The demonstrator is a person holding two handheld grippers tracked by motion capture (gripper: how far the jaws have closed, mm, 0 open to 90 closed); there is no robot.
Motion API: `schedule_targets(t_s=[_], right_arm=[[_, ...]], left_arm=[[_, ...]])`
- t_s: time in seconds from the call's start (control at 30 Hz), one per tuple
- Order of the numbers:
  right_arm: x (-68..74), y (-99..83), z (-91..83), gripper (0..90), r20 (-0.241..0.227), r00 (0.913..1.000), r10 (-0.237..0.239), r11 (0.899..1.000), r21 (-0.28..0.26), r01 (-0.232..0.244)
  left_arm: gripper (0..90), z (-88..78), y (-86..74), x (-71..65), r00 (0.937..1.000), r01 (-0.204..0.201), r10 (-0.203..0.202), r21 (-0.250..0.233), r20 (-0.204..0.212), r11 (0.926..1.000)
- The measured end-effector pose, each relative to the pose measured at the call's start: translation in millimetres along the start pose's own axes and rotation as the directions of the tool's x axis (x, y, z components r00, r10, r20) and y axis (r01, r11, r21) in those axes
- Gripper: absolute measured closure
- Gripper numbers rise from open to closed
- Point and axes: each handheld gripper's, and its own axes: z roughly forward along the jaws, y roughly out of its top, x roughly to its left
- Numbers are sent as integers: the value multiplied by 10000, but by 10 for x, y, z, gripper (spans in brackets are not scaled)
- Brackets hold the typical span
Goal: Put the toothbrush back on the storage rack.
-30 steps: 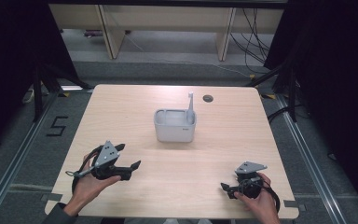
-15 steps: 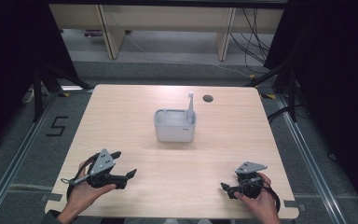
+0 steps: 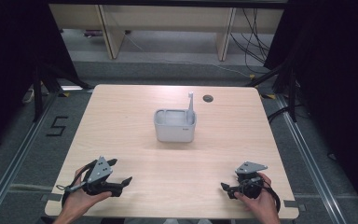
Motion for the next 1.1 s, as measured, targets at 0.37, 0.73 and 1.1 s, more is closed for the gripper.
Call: schedule_targets(t_s=[0.37, 0.73, 1.1], right_arm=[[12, 4, -2, 221, -8, 9998, 187, 9998, 51, -187], [20, 4, 0, 221, -26, 9996, 268, 9996, 102, -268], [11, 3, 8, 221, 11, 9998, 192, 9998, -43, -192]], left_arm=[[161, -111, -115, -71, 9991, -410, 414, 445, -78, 9982], [161, -182, -214, -67, 9983, -571, 582, 897, -89, 9943], [161, -192, -233, -45, 9969, -764, 777, 1077, -83, 9912]])
